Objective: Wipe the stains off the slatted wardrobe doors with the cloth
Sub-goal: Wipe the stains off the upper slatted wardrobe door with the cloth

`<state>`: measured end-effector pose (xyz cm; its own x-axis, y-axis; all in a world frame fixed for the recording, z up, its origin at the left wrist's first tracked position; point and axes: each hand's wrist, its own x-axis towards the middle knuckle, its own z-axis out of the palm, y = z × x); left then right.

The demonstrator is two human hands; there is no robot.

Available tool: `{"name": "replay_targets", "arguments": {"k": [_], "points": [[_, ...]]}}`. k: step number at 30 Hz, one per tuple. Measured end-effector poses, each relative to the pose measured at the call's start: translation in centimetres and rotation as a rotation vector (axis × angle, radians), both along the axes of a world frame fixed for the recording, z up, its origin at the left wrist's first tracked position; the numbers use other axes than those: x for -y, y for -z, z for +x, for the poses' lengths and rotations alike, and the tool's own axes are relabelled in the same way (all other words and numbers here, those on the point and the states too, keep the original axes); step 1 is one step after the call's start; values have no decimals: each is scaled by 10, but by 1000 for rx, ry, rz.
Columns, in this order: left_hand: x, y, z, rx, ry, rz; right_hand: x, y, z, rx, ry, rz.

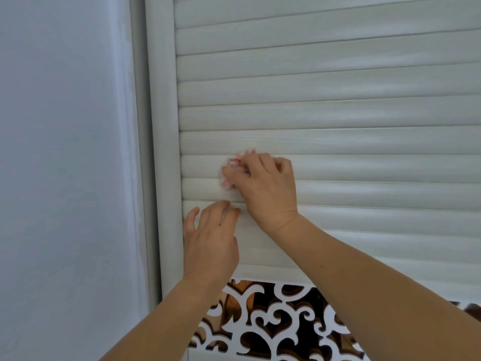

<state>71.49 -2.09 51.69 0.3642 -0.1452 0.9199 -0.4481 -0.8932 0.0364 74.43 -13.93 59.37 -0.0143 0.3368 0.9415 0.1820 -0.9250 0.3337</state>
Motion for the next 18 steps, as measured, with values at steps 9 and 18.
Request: {"name": "replay_targets", "arguments": {"k": [9,18], "points": [[-7,11,-2,-21,-21,24,35,23,-16,-42,51,-14],[9,22,-5,-50,36,1,118,49,-44,6,198,171]]}}
